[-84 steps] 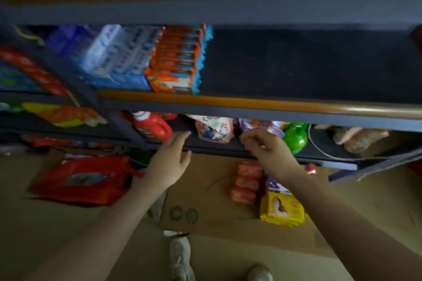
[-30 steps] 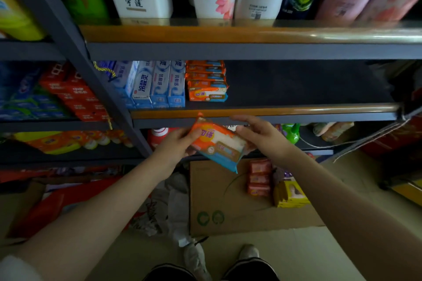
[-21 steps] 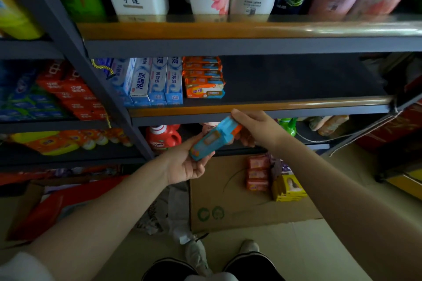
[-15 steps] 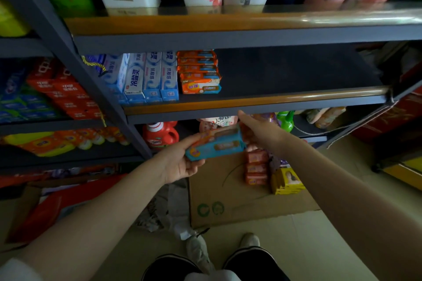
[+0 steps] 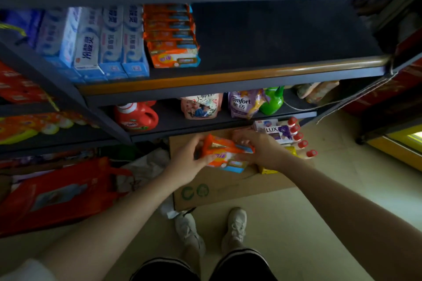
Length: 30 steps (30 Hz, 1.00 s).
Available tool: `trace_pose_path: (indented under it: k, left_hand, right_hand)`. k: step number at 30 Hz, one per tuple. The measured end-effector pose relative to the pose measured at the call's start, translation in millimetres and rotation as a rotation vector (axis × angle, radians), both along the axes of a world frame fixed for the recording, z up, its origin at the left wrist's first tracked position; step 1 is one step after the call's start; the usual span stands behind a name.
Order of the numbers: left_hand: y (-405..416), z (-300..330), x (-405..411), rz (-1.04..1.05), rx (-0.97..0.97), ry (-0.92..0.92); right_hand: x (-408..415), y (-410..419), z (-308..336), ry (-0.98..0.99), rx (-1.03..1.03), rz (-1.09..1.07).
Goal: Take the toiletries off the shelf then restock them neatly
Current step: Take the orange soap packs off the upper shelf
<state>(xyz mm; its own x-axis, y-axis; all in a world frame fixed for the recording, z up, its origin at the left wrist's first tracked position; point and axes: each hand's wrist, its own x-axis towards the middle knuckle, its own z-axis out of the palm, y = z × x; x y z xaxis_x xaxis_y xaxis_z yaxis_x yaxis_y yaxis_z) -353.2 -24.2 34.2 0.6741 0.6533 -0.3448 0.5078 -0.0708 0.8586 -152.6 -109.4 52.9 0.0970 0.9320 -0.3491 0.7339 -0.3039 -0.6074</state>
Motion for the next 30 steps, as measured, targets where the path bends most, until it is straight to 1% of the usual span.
trace_pose_path:
  k: [1, 4, 8, 11, 12, 14, 16, 19, 21, 23, 27, 30]
  left_hand:
    - [-5, -13, 5, 0.016, -0.059, 0.021]
    - [-19, -62, 17, 0.126, -0.211, 0.067]
    - [-19, -129, 39, 0.449, -0.277, 0.154]
    - [-3, -177, 58, 0.674, -0.426, 0.148]
    - [4, -190, 63, 0.717, -0.464, 0.147]
    - [15, -218, 73, 0.764, -0.479, 0.15]
    - [24, -243, 82, 0.79, -0.454, 0.148]
    - [34, -266, 95, 0.777, -0.406, 0.15]
    - [36, -275, 105, 0.719, -0.393, 0.156]
    - [35, -283, 112, 0.637, -0.326, 0.196]
    - [39, -289, 113, 0.397, -0.136, 0.457]
    - [42, -293, 104, 0.224, -0.019, 0.56]
  right_hand:
    - [3, -5, -10, 0.004, -0.014, -0.016]
    - [15, -20, -48, -0.099, -0.06, -0.095]
    - [40, -12, -82, -0.086, -0.123, -0.176]
    - [59, 12, -104, -0.113, -0.134, -0.198]
    - [65, 20, -114, -0.107, -0.13, -0.207]
    - [74, 35, -132, -0.098, -0.145, -0.206]
    - [81, 48, -149, -0.081, -0.118, -0.188]
    - [86, 63, -162, -0.024, -0.039, -0.168]
    - [90, 70, -167, 0.008, -0.009, -0.159]
    - [92, 75, -169, 0.067, 0.009, -0.166]
    - [89, 76, -157, 0.145, 0.056, -0.126]
    - [79, 80, -125, 0.211, 0.101, -0.048]
